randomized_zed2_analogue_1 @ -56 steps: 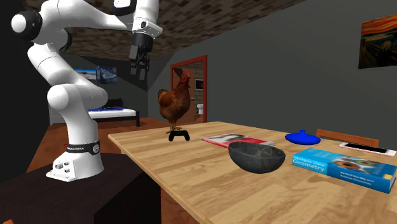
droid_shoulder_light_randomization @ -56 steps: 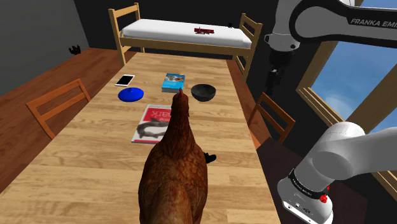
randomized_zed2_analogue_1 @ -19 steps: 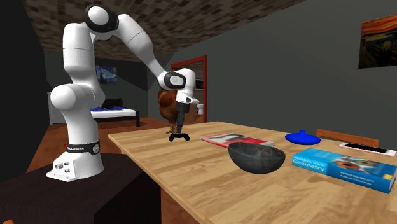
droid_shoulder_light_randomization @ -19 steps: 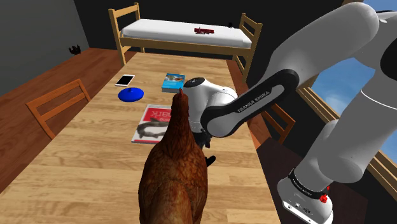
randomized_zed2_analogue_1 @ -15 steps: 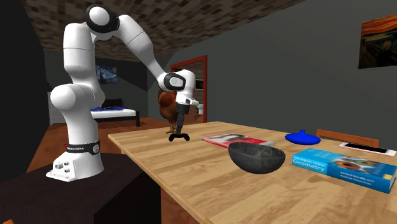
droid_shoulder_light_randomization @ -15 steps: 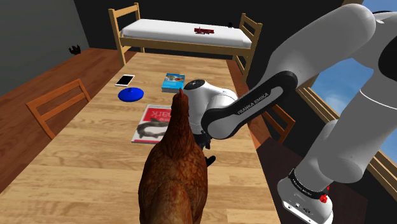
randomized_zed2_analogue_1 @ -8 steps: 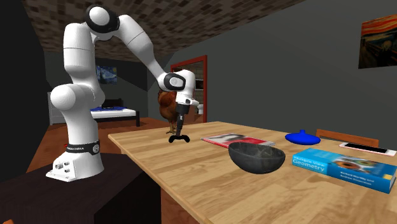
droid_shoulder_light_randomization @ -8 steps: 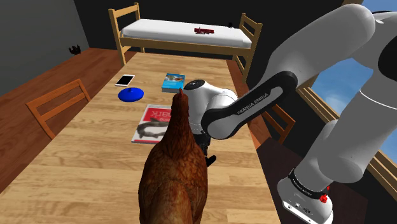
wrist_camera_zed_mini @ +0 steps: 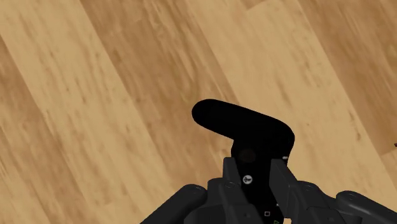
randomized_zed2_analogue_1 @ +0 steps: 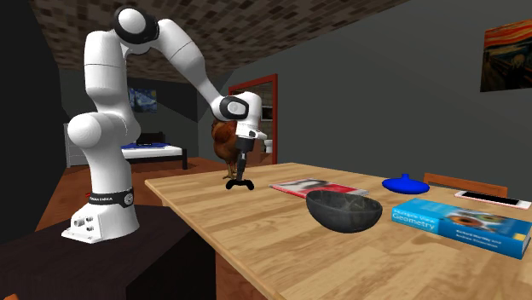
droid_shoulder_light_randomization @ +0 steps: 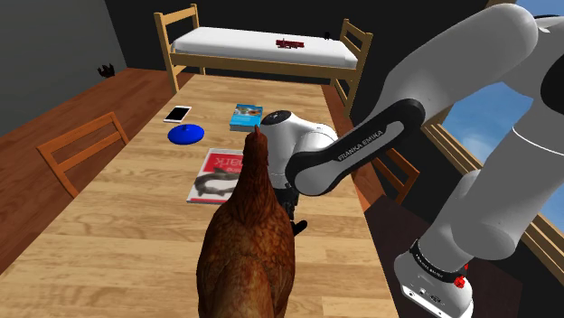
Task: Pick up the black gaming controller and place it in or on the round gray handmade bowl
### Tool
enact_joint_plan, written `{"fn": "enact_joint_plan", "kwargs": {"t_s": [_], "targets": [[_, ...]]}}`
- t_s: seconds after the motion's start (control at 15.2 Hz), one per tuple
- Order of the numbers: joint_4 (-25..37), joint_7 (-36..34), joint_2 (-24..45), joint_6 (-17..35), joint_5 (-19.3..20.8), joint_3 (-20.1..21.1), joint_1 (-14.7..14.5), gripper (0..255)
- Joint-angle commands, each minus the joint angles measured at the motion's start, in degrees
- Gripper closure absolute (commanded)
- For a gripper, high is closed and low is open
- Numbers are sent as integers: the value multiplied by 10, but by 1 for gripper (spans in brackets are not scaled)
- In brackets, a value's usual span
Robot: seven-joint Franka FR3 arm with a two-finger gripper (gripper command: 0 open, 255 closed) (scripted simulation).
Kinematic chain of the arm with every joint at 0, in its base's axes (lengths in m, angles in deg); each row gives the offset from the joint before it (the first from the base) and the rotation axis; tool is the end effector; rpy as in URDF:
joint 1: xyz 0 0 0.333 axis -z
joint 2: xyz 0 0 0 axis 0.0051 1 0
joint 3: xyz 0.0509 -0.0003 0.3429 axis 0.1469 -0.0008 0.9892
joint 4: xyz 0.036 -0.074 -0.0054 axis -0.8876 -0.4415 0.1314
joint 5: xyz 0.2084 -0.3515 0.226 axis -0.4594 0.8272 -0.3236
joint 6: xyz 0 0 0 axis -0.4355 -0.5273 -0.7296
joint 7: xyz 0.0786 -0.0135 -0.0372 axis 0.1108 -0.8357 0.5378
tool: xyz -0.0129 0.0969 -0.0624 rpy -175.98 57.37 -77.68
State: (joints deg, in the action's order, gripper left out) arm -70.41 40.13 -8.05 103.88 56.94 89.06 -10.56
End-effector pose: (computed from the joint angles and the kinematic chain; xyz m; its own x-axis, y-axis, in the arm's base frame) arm 0.4205 0.3049 0.2633 0.9388 0.2943 -0.1791 0.3048 -0.9518 0.0339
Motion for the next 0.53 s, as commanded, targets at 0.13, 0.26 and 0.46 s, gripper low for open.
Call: {"fn": "enact_joint_plan", "kwargs": {"t_s": [0.13,0.26,0.46], "targets": [[2,6,-13,-17,-9,0,0,255],[7,10,-25,-33,-14,-1,0,255],[7,11,-26,-33,-15,-1,1,0]]}}
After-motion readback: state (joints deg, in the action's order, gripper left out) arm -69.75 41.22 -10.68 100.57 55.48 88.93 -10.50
